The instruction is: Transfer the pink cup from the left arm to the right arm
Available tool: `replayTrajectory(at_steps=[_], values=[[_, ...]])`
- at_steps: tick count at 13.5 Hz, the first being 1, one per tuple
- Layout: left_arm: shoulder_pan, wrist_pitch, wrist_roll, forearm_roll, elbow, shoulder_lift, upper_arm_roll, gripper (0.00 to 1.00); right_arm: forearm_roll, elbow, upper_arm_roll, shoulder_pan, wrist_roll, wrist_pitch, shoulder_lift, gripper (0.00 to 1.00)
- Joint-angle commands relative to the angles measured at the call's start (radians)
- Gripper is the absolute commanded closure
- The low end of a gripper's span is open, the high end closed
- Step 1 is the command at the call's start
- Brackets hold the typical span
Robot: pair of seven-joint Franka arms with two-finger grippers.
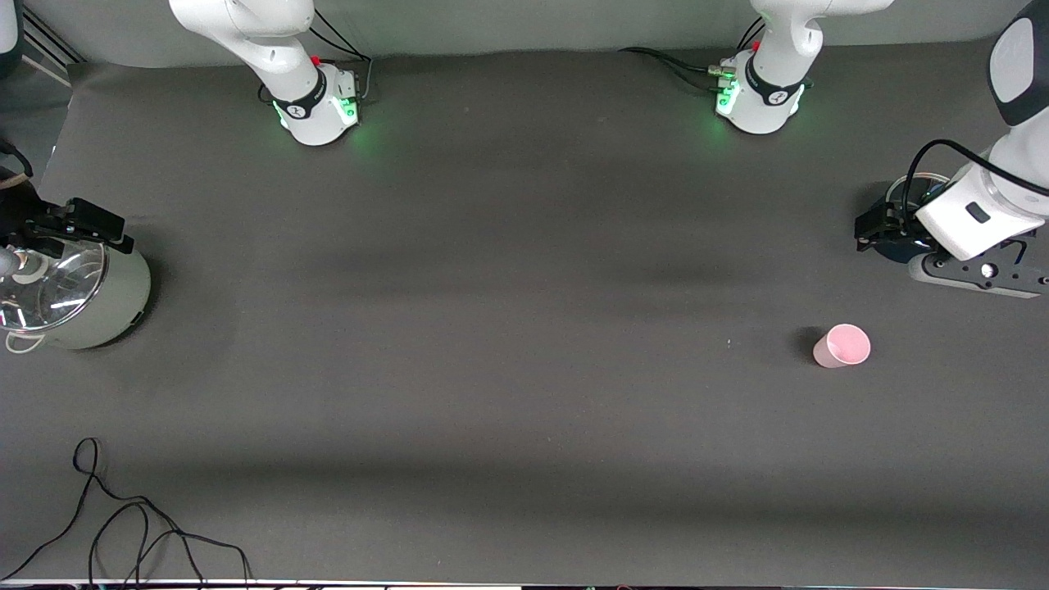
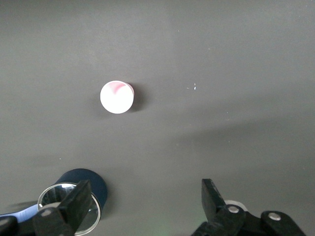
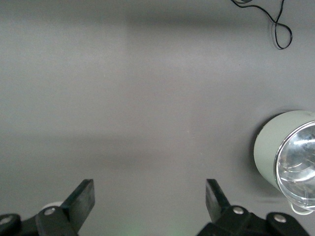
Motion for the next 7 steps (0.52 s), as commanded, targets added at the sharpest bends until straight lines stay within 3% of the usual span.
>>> replayTrajectory(at_steps=[1,7], values=[[0.008,-0.016,0.013,-0.01,-0.004,-0.01,0.0,0.01,0.016,0.012,-0.005,-0.003,-0.019,-0.011,-0.002,0.0],[0.008,-0.019,0.015,-0.01,-0.002,-0.008,0.0,0.02,0.016,0.012,-0.003,0.0,-0.021,-0.011,0.0,0.0]])
